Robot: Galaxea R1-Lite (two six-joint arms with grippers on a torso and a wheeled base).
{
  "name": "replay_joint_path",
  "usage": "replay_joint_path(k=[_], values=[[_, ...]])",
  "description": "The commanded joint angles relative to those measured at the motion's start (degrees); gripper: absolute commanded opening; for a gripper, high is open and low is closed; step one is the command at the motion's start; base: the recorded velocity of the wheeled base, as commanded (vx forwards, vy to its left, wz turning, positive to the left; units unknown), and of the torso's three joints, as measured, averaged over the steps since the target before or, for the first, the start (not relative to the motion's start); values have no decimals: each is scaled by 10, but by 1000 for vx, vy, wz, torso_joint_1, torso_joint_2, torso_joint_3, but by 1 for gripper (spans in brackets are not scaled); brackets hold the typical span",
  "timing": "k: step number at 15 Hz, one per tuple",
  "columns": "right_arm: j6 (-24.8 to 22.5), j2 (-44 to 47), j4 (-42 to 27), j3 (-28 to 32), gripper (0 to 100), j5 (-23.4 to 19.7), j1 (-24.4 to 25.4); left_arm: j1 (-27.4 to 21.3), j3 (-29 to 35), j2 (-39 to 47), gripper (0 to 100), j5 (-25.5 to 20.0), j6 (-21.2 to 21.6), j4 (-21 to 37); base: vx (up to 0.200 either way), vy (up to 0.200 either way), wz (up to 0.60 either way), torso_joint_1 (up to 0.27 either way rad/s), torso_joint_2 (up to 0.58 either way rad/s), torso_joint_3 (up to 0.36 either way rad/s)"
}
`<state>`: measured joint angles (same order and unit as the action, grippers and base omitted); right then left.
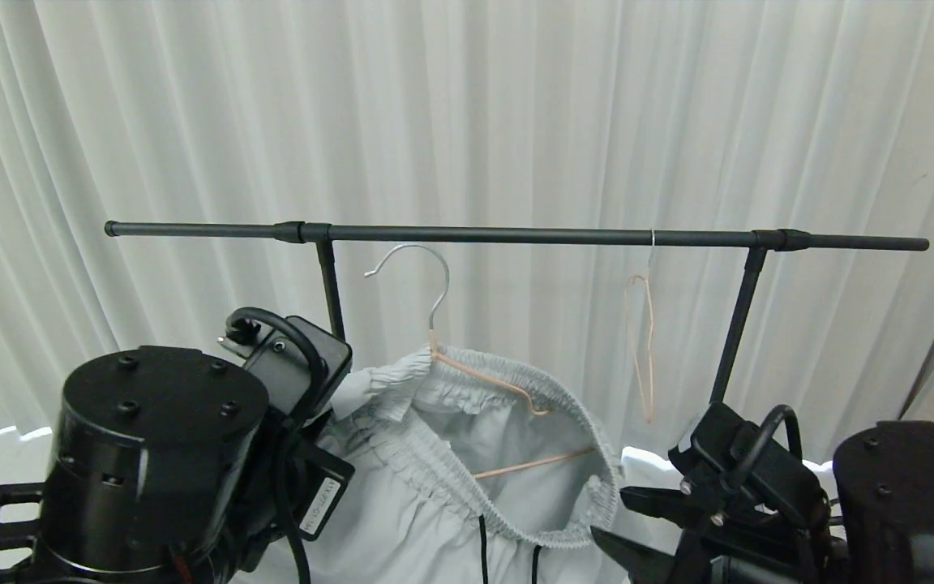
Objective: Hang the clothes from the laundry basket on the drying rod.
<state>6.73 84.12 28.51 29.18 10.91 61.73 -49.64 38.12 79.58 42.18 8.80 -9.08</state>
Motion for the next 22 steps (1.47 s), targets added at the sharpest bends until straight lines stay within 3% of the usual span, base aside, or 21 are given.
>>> replay_joint_path(k=[1,4,7,10,15,19,22], values=[[-9,-23,0,-10,100,-3,4,-12,-2,-8,0,-5,-3,-1,0,0,0,0,0,0],[-35,-41,-18,-9,100,-13,-16,-34,-21,-42,0,-55,-4,-1,0,0,0,0,0,0],[-109,-69,-50,3,100,-105,-70,-42,-45,-86,0,-123,0,-1,0,0,0,0,0,0],[-150,-62,-66,34,100,-169,-72,-69,-49,-113,0,-192,3,-1,0,0,0,0,0,0],[-170,-50,-141,94,100,-243,-64,-109,-50,-122,0,-199,21,-16,0,0,0,0,0,0],[-169,-41,-199,128,100,-288,-61,-113,-67,-122,0,-199,59,-45,0,0,0,0,0,0],[-161,-33,-232,141,100,-294,-53,-114,-73,-120,0,-199,71,-56,0,0,0,0,0,0]])
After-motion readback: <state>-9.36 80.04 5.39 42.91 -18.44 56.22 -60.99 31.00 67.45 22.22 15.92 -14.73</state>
